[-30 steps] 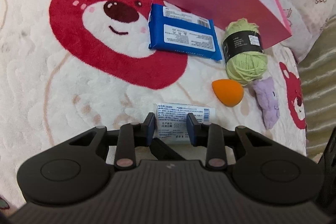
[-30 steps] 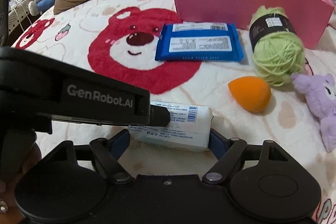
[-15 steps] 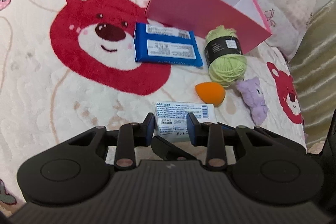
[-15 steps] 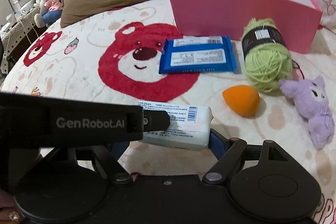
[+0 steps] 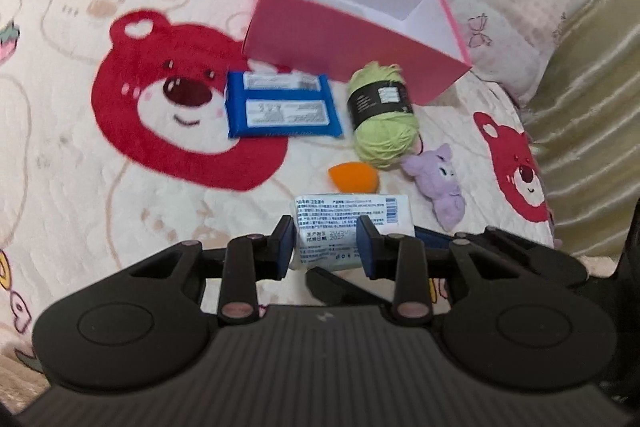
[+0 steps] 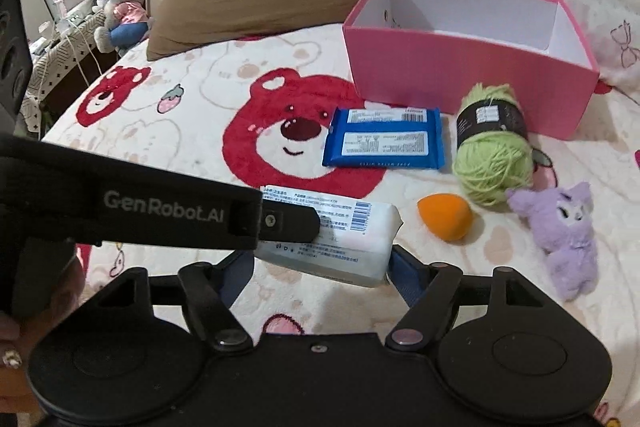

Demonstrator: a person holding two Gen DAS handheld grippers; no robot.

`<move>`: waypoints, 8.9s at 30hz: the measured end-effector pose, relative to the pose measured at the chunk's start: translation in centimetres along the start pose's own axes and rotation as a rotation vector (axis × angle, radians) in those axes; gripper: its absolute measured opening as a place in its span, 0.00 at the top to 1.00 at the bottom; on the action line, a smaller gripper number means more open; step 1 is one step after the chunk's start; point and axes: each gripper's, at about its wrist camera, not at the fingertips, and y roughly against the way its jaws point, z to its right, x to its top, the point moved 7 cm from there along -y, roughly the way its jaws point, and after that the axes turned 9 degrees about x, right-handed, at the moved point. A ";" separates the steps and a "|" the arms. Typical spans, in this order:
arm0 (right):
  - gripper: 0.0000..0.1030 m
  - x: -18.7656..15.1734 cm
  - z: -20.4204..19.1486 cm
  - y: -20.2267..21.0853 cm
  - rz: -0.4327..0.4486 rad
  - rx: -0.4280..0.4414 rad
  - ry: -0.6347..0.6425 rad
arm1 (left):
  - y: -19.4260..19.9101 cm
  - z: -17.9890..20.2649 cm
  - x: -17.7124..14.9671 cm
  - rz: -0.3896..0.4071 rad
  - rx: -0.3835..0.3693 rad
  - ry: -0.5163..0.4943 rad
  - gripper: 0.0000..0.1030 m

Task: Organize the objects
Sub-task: 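Lift the soap box with the left gripper and carry it toward the pink box, then lower the soap box into the pink box beside the floss-pick case, then open the left gripper and withdraw it from the pink box, then move the open left gripper toward the orange makeup sponge, then close the left gripper on the orange makeup sponge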

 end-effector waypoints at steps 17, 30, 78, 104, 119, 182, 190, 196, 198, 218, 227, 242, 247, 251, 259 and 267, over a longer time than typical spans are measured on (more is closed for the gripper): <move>0.37 4.7 1.9 5.9 0.086 -0.004 0.073 | 4.1 6.2 4.9 0.089 0.064 -0.092 0.67; 0.42 9.6 6.0 10.3 0.215 0.010 0.075 | 4.6 11.1 10.5 0.158 0.014 -0.129 0.67; 0.50 21.0 25.5 -6.9 0.073 -0.271 0.057 | -24.2 10.6 25.6 -0.132 -0.169 0.204 0.67; 0.50 19.4 24.2 -11.0 -0.027 -0.299 0.154 | -24.2 9.7 25.6 -0.143 -0.023 0.163 0.69; 0.50 19.1 23.4 -9.0 0.043 -0.207 0.097 | -20.0 9.9 26.1 -0.059 0.050 0.073 0.63; 0.07 10.8 7.2 12.6 -0.008 -0.198 0.137 | 6.6 6.0 11.4 -0.055 0.103 -0.274 0.03; 0.07 9.3 5.5 12.5 -0.050 -0.190 0.178 | 7.7 6.2 9.8 -0.050 0.081 -0.298 0.03; 0.07 8.1 4.0 12.0 -0.081 -0.167 0.212 | 7.5 5.8 8.5 -0.072 0.062 -0.281 0.03; 0.07 7.7 3.7 11.9 -0.090 -0.160 0.216 | 7.4 5.6 8.1 -0.081 0.048 -0.270 0.03; 0.09 5.4 4.4 6.0 -0.014 0.011 0.377 | 1.2 3.8 6.4 -0.132 0.057 -0.208 0.05; 0.09 4.7 4.3 2.7 -0.054 0.150 0.494 | -2.0 4.2 7.0 -0.067 0.030 -0.170 0.06; 0.18 1.9 7.7 -2.5 -0.156 0.221 0.455 | -8.7 4.4 4.0 -0.089 -0.009 -0.101 0.12; 0.20 1.2 8.0 -3.6 -0.190 0.207 0.475 | -9.7 4.2 3.6 -0.066 -0.044 -0.079 0.14; 0.21 0.7 8.6 -4.0 -0.211 0.162 0.510 | -10.5 4.6 3.4 -0.047 -0.074 -0.078 0.19; 0.31 0.6 10.1 -5.5 -0.263 0.152 0.478 | -12.7 4.2 2.7 -0.042 -0.143 -0.014 0.32; 0.43 0.4 11.2 -6.7 -0.287 0.134 0.440 | -14.7 4.0 1.7 -0.062 -0.141 0.017 0.40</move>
